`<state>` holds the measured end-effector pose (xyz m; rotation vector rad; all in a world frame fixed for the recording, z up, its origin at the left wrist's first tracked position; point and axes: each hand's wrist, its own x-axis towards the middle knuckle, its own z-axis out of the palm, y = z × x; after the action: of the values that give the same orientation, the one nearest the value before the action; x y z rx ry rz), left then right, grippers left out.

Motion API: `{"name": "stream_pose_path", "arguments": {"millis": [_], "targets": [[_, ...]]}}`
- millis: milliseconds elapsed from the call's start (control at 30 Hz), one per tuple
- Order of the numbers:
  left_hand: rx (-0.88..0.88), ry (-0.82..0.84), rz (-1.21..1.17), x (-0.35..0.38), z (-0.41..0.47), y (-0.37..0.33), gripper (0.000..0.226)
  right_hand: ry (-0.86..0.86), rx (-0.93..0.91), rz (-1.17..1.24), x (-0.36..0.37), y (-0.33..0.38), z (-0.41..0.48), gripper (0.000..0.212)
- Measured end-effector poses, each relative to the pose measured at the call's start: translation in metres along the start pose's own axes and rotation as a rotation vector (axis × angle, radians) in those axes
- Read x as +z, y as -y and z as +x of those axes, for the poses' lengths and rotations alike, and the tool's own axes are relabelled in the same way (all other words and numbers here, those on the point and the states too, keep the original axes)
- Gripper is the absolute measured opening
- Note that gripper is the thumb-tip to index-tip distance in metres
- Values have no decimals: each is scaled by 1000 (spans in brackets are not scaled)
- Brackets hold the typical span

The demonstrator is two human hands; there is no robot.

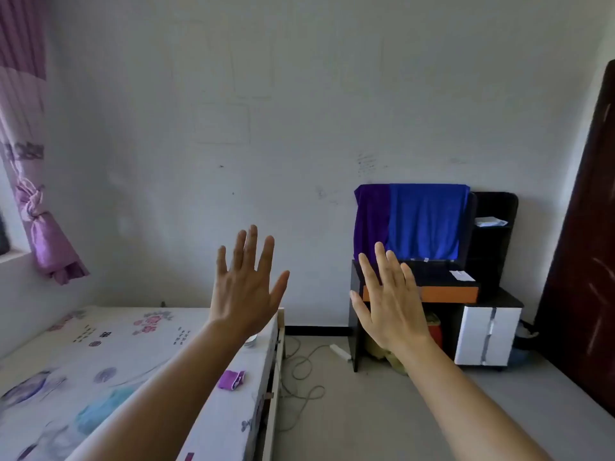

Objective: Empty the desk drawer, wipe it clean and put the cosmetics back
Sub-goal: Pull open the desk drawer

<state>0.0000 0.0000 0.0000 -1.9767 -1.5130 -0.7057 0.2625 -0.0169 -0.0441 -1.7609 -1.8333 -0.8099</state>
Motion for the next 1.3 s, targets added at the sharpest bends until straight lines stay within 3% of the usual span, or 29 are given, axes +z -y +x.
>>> {"name": "stream_pose_path", "arguments": {"millis": [400, 800, 1100, 1300], "targets": [[63, 97, -139, 154, 128, 4, 76, 6, 52, -132, 114, -40, 105, 72], [284, 129, -222, 322, 273, -147, 74, 55, 247, -196, 242, -206, 167, 67], [318, 72, -215, 424, 420, -218, 69, 66, 384, -161, 342, -322, 271, 71], [305, 91, -293, 526, 495, -260, 70, 140, 329, -226, 431, -380, 323, 70]]}}
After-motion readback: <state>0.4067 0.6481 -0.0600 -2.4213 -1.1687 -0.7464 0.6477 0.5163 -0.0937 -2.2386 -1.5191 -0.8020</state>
